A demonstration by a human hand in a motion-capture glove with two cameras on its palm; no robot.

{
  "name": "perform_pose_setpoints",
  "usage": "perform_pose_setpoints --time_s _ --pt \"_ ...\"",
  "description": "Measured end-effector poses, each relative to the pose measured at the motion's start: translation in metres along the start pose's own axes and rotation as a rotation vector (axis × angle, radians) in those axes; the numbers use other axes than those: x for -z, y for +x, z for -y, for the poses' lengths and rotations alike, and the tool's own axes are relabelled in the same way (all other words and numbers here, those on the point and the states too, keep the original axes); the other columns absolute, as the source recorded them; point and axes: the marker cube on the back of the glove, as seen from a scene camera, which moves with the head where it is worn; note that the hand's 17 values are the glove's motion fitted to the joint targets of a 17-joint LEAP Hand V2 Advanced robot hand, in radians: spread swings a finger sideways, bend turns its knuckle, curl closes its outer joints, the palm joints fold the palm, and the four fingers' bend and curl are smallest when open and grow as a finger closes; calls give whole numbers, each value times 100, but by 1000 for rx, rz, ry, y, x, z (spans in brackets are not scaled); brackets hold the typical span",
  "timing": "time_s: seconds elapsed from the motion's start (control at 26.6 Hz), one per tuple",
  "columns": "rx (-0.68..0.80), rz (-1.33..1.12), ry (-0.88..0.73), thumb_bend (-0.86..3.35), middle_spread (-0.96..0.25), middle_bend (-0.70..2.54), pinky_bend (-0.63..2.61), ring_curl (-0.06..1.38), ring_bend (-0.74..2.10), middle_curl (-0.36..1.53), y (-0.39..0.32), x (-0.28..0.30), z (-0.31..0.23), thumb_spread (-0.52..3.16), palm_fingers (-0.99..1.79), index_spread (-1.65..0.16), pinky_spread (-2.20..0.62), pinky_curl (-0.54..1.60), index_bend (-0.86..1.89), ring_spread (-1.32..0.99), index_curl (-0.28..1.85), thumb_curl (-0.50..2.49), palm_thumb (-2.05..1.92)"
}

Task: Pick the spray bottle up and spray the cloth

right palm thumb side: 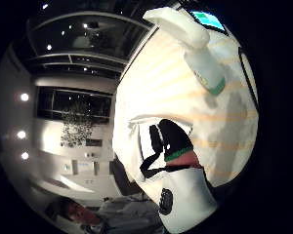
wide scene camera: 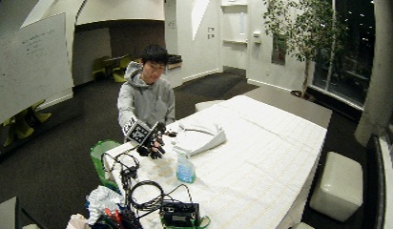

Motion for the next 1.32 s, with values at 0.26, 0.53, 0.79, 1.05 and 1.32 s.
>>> perform_pose_setpoints --time_s 0.26,0.53,0.79,1.05,1.32 --pt "-73 165 -15 -2 -1 38 51 30 42 38 11 -22 29 98 5 -31 23 37 8 5 11 38 72" --pt "-82 233 -7 -2 -1 40 50 31 43 38 10 -36 55 97 3 -31 22 36 9 5 11 39 74" --pt "-59 268 -4 -2 -3 42 46 30 43 39 6 -44 72 95 9 -31 21 35 15 4 14 39 75" --pt "-4 372 -53 -1 -9 46 26 28 42 39 -7 -57 85 93 51 -30 19 28 34 -2 23 40 82" --pt "10 450 -87 0 -10 51 14 29 41 41 -23 -70 92 92 93 -25 13 25 42 -8 31 41 91"
